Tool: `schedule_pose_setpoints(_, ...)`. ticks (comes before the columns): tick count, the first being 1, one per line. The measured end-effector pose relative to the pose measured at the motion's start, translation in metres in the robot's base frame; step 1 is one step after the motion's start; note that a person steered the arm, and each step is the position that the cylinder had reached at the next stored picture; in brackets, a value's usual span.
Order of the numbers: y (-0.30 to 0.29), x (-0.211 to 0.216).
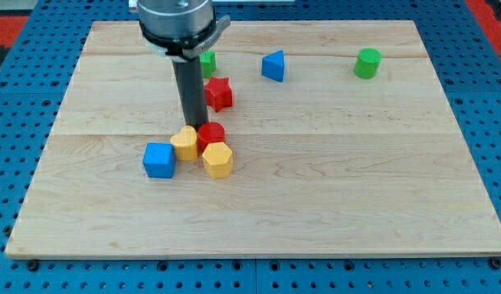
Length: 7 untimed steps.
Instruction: Slide the green circle diagonally bottom right to the red star
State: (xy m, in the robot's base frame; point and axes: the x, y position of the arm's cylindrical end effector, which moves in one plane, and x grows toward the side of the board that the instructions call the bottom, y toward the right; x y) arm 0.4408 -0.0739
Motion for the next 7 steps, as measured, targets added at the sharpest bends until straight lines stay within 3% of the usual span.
schedule_pose_setpoints(1,0.032,0.015)
schedule_pose_setpoints(2,0.101,0.019)
schedule_pose_setpoints(3,0.12,0.004)
schedule_pose_setpoints(4,0.124,-0.064)
schedule_pose_setpoints(5,0.178,-0.074)
schedule_pose_setpoints(6,0.203,-0.117)
schedule_pose_setpoints(7,0.183,-0.167)
